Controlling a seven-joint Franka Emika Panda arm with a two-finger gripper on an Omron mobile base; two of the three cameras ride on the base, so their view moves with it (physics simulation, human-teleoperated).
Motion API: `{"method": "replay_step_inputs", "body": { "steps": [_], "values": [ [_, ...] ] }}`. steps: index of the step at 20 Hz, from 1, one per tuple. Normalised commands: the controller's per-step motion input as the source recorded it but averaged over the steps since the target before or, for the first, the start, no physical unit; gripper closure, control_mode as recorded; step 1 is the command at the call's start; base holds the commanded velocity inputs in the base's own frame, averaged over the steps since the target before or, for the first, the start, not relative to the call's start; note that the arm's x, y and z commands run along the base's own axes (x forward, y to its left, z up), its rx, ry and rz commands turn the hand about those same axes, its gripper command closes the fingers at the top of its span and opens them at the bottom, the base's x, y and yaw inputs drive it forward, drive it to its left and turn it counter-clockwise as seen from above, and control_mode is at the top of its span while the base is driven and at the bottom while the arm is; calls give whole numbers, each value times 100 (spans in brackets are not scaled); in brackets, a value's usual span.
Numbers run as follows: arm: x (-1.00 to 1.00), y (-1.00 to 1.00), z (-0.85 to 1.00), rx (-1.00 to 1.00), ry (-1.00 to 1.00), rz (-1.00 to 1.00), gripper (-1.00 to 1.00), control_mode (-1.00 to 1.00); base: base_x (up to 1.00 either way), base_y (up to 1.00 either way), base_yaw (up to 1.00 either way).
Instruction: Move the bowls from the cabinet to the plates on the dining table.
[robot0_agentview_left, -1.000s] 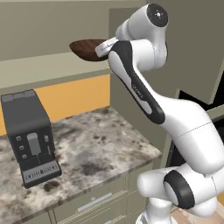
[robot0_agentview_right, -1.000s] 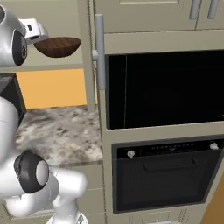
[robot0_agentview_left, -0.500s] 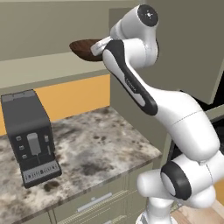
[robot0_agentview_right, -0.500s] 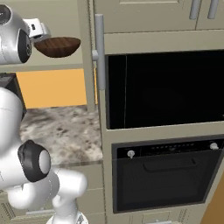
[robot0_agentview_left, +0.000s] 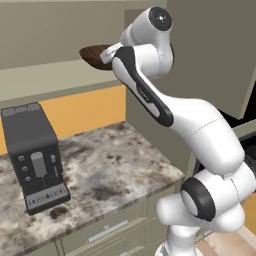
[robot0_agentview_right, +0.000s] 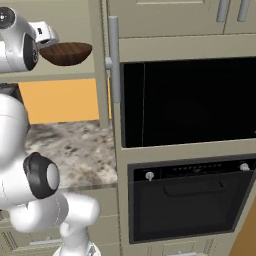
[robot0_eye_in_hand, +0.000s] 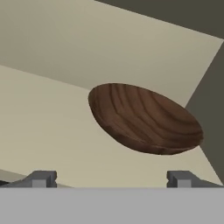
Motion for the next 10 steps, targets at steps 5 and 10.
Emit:
{"method": "replay_step_inputs", "body": {
  "steps": [5,10],
  "values": [
    [29,0,-1,0,0,0,-100,-100,0,0,0],
    [28,0,-6,0,0,0,-100,-100,0,0,0]
  ]
}}
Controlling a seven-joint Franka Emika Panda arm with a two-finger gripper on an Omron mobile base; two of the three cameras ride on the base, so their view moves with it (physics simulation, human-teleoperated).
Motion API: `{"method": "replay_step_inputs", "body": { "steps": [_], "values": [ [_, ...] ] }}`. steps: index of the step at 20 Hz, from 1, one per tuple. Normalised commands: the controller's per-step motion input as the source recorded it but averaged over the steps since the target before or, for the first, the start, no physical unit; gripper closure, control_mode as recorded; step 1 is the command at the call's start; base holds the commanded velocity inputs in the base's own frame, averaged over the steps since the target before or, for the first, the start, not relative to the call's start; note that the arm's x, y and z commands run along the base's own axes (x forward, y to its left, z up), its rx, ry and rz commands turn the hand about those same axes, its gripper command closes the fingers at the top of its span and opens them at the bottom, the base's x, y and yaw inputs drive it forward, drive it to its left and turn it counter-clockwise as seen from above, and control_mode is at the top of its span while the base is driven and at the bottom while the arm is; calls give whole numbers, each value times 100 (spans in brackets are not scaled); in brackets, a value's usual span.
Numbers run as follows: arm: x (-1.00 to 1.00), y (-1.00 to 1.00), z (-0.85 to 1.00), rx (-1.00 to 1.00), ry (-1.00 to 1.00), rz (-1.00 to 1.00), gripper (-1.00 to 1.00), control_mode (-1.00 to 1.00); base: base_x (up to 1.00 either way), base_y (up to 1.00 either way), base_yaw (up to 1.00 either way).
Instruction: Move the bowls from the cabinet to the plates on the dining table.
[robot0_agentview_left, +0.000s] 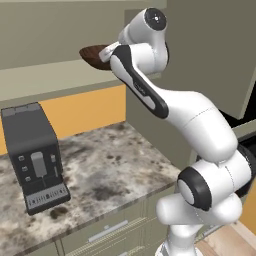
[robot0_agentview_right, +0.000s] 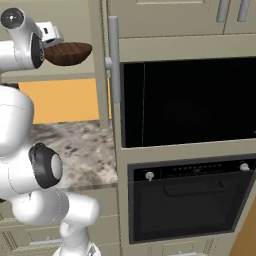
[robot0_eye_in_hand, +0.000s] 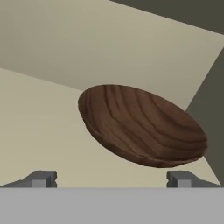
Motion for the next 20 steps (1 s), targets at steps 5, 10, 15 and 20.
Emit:
{"method": "replay_step_inputs", "body": {
  "steps": [5,10,15,20],
  "values": [
    [10,4,-7,0,0,0,-100,-100,0,0,0],
    [9,7,-13,0,0,0,-100,-100,0,0,0],
    [15,4,-15,0,1,1,-100,-100,0,0,0],
    [29,0,-12,0,2,2,-100,-100,0,0,0]
  ]
}}
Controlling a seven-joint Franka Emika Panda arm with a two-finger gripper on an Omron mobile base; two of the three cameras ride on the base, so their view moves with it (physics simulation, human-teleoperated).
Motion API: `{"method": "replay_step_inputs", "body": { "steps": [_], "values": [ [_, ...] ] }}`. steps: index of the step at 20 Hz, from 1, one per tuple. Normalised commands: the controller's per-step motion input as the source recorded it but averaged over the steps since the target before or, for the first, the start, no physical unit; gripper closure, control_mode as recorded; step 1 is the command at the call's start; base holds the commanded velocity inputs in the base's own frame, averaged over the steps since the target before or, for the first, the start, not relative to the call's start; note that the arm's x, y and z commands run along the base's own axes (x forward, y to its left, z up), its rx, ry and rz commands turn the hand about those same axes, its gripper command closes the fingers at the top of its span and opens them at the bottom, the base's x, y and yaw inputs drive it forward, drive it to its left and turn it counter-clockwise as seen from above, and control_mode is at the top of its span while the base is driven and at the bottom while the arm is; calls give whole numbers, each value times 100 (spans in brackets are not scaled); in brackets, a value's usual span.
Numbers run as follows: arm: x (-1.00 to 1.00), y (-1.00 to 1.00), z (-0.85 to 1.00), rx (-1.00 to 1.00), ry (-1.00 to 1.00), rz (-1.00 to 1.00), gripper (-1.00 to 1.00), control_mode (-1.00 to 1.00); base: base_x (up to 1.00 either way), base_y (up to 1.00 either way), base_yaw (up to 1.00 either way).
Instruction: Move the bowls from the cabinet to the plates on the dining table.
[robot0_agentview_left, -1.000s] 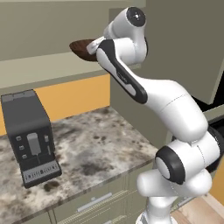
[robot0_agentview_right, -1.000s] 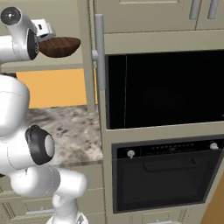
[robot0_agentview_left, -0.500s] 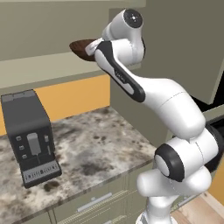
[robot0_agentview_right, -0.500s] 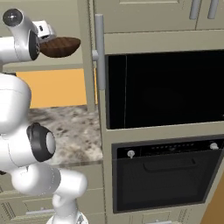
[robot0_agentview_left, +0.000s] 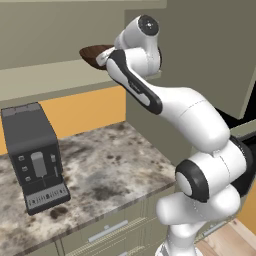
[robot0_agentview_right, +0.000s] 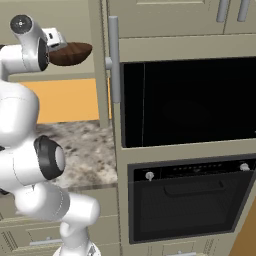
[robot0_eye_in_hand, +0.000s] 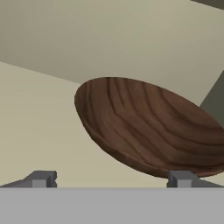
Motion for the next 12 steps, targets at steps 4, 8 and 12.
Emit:
{"method": "replay_step_inputs", "body": {
  "steps": [4,8,12],
  "values": [
    [40,0,-3,0,2,3,-100,-100,0,0,0],
    [33,0,-7,0,3,3,-100,-100,0,0,0],
    [9,10,0,0,7,4,-100,-100,0,0,0]
  ]
}}
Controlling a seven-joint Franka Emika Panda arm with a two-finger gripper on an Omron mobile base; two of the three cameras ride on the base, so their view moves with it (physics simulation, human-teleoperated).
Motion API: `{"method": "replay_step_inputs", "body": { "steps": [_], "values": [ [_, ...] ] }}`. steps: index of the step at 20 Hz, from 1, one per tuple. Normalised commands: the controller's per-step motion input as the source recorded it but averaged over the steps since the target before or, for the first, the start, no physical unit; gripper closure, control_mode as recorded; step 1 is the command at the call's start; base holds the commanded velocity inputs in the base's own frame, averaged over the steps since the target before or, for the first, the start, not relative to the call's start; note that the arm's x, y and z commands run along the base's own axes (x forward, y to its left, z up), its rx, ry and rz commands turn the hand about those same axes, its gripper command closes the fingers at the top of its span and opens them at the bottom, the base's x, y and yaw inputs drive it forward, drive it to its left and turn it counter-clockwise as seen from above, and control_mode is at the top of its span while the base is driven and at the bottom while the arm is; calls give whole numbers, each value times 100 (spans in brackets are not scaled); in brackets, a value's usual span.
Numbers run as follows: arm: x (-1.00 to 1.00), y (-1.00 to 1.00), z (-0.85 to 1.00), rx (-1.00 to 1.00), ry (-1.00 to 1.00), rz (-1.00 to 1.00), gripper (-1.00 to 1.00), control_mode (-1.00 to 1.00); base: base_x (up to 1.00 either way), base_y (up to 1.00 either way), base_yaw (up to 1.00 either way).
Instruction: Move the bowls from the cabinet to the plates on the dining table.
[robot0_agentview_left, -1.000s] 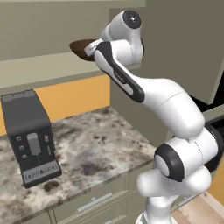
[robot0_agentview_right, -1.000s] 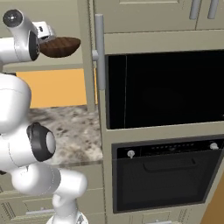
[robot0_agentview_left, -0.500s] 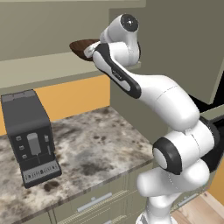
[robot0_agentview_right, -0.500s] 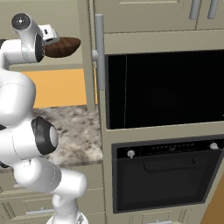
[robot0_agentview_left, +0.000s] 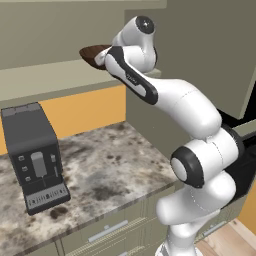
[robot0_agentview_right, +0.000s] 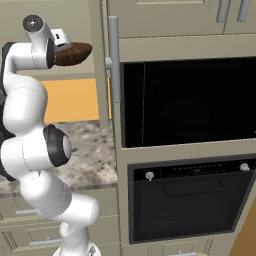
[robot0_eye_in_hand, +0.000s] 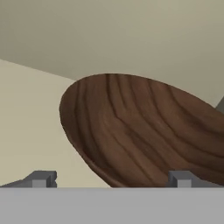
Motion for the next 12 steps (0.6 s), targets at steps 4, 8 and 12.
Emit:
{"method": "replay_step_inputs", "body": {
  "steps": [4,8,12],
  "values": [
    [0,13,0,0,9,6,-100,-100,0,0,0],
    [1,10,-19,0,6,5,-100,-100,0,0,0],
    [12,0,-29,0,0,2,-100,-100,0,0,0]
  ]
}}
